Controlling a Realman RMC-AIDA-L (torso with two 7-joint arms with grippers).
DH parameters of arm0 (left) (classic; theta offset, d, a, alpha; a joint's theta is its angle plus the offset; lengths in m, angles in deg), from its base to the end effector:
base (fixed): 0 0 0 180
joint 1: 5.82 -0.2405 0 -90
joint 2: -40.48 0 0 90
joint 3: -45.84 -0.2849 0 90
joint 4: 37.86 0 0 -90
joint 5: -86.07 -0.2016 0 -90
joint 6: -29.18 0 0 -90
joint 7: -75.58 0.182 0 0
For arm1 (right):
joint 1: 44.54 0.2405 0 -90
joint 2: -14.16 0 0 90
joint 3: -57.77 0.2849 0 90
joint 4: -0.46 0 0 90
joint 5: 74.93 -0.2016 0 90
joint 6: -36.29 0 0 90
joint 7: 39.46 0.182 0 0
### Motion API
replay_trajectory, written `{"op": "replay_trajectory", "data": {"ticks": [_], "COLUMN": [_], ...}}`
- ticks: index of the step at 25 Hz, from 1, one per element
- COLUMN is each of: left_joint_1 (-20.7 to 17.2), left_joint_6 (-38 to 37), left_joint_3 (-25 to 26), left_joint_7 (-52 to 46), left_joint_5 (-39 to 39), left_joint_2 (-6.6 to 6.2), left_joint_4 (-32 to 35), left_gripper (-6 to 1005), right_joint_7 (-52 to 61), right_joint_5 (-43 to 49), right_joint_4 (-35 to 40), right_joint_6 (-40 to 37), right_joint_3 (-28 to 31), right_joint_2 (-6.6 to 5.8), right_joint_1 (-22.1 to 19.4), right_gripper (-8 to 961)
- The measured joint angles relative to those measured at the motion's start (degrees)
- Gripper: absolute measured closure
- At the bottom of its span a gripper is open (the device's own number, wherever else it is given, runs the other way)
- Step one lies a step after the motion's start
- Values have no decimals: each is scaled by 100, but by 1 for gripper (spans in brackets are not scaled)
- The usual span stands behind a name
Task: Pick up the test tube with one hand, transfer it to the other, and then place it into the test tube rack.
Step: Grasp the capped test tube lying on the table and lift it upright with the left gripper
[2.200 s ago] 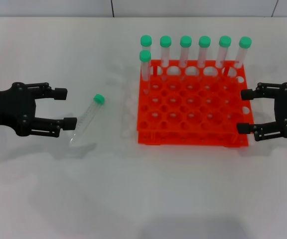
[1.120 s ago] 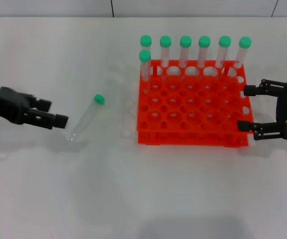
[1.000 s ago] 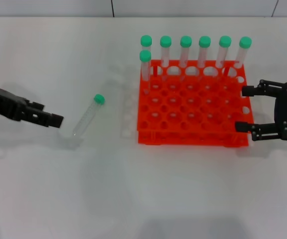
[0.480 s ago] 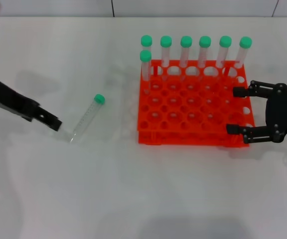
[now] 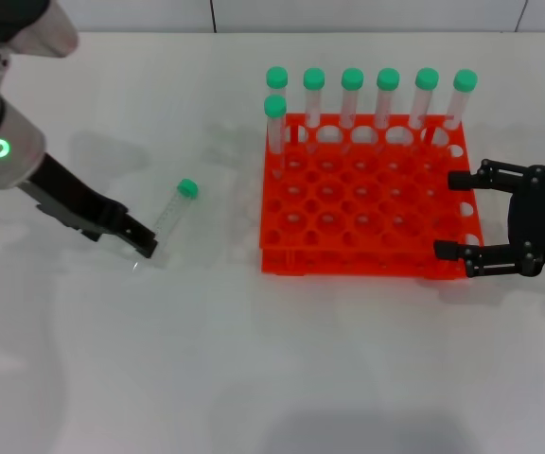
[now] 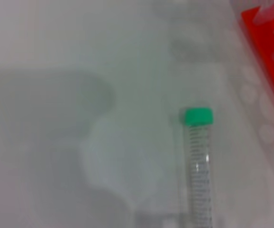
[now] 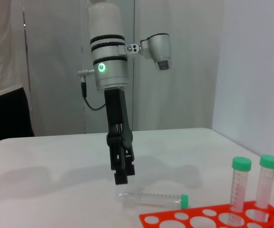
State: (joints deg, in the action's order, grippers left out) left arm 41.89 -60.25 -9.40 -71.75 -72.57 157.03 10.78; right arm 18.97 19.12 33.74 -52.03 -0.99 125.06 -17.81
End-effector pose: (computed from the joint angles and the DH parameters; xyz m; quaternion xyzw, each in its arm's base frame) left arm -0.2669 0.3992 -0.0318 -0.8321 -0.5041 0.1810 0.1439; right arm 0.2736 0.3416 -0.0205 -0.9583 0.0397 0.2370 0.1547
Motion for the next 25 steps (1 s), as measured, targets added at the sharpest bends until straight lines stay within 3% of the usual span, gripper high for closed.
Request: {"op": "replay_trajectory", "data": {"ticks": [4,12,23,25], "left_joint_1": [82,129,174,177], "left_joint_6": [112,285,405,423], "left_joint_3": [-333,-864,-902,-907], "left_joint_7": [-233,-726,-882,-924], "left_joint_5": [-1,-17,-56,-59], "left_joint_2": [116,167,229,234], "left_joint_4": [-66,-76,-83,-83], "left_gripper": [124,137,348,428], "right_joint_7": [0,-28,-92,-95], "right_joint_5": [-9,-38,-45,-45], "right_joint_4": [6,70,91,91], "right_joint_6": [14,91,105,81], "right_joint_3": [4,12,14,14], "right_joint_2": [15,55,81,84], "right_joint_1": [-39,-175,-229,-230], "right_gripper": [83,83,83,83]}}
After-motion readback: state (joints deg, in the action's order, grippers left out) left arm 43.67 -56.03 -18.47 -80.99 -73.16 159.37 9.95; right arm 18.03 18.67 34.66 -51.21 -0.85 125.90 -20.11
